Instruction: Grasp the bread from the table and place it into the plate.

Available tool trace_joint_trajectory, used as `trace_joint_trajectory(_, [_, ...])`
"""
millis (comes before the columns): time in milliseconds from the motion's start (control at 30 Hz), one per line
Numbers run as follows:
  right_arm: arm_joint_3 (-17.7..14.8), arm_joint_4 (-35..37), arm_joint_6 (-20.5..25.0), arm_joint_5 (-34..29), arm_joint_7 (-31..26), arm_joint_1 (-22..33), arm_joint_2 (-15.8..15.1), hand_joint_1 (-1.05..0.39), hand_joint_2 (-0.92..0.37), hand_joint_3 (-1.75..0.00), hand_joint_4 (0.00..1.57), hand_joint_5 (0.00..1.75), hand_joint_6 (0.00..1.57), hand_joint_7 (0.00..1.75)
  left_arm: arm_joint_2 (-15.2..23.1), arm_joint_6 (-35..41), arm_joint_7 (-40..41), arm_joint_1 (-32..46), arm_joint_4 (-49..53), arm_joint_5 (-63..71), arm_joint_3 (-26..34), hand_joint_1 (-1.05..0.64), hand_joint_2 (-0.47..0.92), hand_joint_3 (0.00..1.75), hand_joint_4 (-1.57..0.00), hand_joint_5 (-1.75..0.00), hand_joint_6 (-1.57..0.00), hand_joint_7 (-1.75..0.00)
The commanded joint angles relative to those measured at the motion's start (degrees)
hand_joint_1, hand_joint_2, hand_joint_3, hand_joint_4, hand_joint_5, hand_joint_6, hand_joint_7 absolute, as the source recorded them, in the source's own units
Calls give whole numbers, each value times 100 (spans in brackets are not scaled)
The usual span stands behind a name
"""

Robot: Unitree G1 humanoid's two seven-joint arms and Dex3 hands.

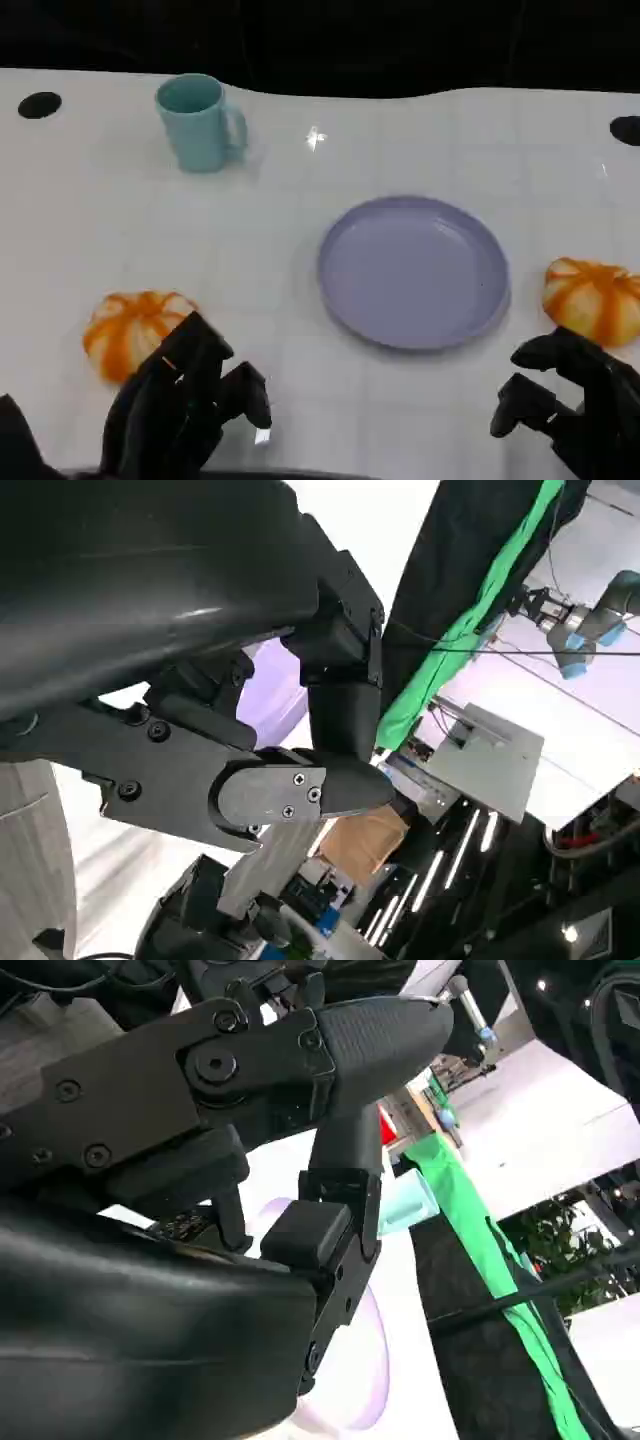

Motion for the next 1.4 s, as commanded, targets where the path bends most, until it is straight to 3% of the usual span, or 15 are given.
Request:
trace_joint_trajectory(33, [-30, -29, -64, 4, -1, 27, -27, -54, -92, -20, 74, 153, 85, 95, 71, -19, -41, 4, -4, -29, 55, -57, 92, 38, -84, -175, -58, -175])
trace_joint_trajectory(867, [-20, -21, -60, -15, 8, 26, 0, -54, -92, -20, 75, 152, 85, 94, 153, 25, -85, -21, -40, -4, 61, -56, 92, 40, -84, -175, -57, -175])
trace_joint_trajectory(900, [-13, -38, -56, -20, 2, 33, 2, -53, -92, -21, 74, 152, 84, 94, 225, -62, -100, -37, -72, 111, 34, -57, 92, 36, -77, -173, -57, -149])
trace_joint_trajectory(1000, [2, -49, -68, -33, 12, 43, -2, -53, -92, -21, 73, 153, 84, 94, 355, -535, -166, -94, -113, 428, -1, -57, 92, 32, -62, -160, -57, -101])
trace_joint_trajectory(1067, [8, -64, -61, -48, -13, 51, -4, -54, -92, -21, 73, 154, 83, 94, 425, -825, -137, -115, -180, 613, -29, -55, 92, 25, -55, -140, -60, -65])
trace_joint_trajectory(1100, [6, -70, -56, -41, -23, 55, 1, -54, -92, -21, 72, 154, 83, 94, 480, -999, -90, -117, -218, 783, -62, -54, 92, 20, -52, -121, -62, -41])
trace_joint_trajectory(1200, [2, -90, -28, 1, -51, 69, 18, -54, -92, -20, 72, 155, 84, 94, 739, -1572, 60, -102, -352, 1487, -199, -52, 92, 14, -43, -97, -61, -16])
trace_joint_trajectory(1400, [10, -101, 1, 47, -30, 79, 11, -53, -92, -20, 72, 155, 83, 94, 1226, -2298, 476, -66, -682, 2727, -397, -48, 91, 3, -27, -67, -51, -2])
